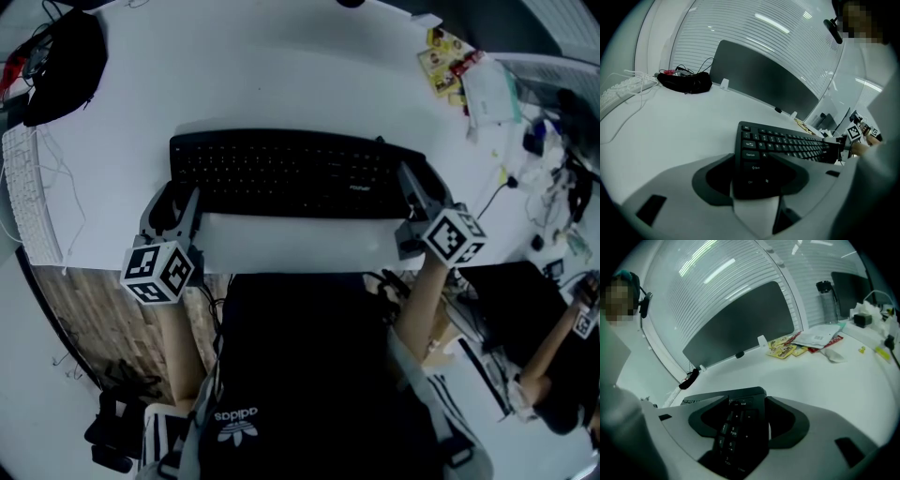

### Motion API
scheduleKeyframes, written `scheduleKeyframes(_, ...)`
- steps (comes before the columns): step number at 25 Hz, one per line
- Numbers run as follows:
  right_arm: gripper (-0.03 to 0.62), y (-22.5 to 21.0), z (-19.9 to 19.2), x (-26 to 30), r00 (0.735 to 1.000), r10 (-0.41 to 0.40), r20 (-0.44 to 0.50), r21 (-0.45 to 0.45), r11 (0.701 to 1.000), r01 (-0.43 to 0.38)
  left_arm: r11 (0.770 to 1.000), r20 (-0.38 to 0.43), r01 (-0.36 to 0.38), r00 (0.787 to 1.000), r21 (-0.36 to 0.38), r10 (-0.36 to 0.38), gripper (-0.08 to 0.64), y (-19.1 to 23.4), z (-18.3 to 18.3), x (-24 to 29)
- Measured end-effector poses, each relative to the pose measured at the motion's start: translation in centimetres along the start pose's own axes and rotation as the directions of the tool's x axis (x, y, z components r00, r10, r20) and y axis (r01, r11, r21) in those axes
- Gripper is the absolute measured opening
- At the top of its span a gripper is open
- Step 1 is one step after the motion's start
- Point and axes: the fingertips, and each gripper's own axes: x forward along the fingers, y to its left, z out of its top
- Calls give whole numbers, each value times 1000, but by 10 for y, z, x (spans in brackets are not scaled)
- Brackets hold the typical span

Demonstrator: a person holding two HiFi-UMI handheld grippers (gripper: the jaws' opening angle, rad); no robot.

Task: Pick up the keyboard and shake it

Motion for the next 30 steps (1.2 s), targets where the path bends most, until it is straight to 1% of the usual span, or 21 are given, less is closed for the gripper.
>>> scheduleKeyframes(2,245,3,7,-6,999,6,33,-6,1000,-6,1000,8,14,1000,-15,-14,222,-2,1,-1)
scheduleKeyframes(4,245,6,16,-12,998,18,54,-36,999,-16,1000,24,23,999,-20,-23,221,-4,2,-2)
scheduleKeyframes(7,244,13,27,-21,997,32,71,-86,996,-26,999,51,35,998,-10,-34,222,-8,6,-2)
scheduleKeyframes(9,242,16,34,-29,994,38,99,-99,995,-28,999,71,42,997,0,-42,222,-10,10,-2)
scheduleKeyframes(14,241,30,58,-51,982,57,183,-179,984,-24,997,143,73,987,20,-75,221,-18,25,-6)
scheduleKeyframes(15,241,35,65,-55,979,62,196,-207,978,-21,996,159,82,984,22,-84,222,-20,29,-7)
scheduleKeyframes(17,241,49,79,-63,973,72,220,-267,964,-11,995,193,98,976,29,-102,222,-23,36,-10)
scheduleKeyframes(23,241,75,102,-99,947,89,307,-335,942,20,989,286,135,947,60,-147,222,-31,58,-27)
scheduleKeyframes(27,241,89,110,-121,923,102,371,-357,933,41,985,361,137,918,103,-165,221,-35,76,-39)
scheduleKeyframes(30,241,106,119,-137,907,114,405,-403,913,66,980,409,149,892,133,-191,221,-38,88,-51)
